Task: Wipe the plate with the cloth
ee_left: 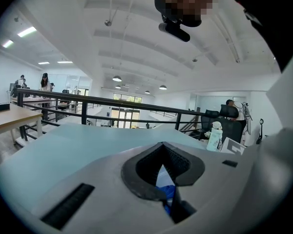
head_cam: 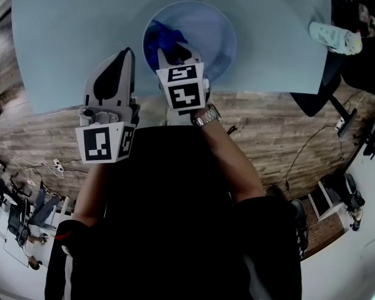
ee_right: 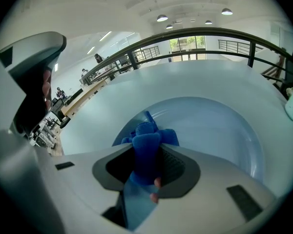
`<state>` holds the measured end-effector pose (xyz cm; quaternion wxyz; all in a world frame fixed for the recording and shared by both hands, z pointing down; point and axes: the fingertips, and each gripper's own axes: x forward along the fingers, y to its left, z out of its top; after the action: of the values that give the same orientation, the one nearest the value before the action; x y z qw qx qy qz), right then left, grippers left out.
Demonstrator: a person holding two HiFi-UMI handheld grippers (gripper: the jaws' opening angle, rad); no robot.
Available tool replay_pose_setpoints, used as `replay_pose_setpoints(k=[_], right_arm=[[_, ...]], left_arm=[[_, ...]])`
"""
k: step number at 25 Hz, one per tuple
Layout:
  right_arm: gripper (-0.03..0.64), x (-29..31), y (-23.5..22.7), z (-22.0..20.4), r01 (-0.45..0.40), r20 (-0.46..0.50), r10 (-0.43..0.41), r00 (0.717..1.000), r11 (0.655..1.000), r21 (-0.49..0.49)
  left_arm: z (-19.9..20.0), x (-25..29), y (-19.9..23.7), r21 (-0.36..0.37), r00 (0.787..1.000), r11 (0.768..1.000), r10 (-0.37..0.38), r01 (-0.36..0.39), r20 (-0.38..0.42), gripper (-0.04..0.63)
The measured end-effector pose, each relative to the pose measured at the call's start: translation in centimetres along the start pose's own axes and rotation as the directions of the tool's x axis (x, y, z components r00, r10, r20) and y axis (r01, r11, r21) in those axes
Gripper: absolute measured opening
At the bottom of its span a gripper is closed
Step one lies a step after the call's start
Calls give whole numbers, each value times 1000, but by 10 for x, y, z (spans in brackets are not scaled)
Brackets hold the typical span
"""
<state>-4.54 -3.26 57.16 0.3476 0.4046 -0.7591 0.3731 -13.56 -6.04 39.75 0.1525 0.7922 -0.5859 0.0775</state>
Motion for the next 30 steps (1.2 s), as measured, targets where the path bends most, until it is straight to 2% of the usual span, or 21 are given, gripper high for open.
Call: replay_pose_setpoints(k=[9,30], right_arm=[[118,-9,-19,-5,6,-17,-6,1000,1000,-13],[118,-30,-72,-15,38,-33,-37,999,999,34]], left_arm=[[-3,6,-12,-14,1000,1000,8,-9,-9,2],[-4,17,-49,-10,1000,1000,20,-20,-10,2]])
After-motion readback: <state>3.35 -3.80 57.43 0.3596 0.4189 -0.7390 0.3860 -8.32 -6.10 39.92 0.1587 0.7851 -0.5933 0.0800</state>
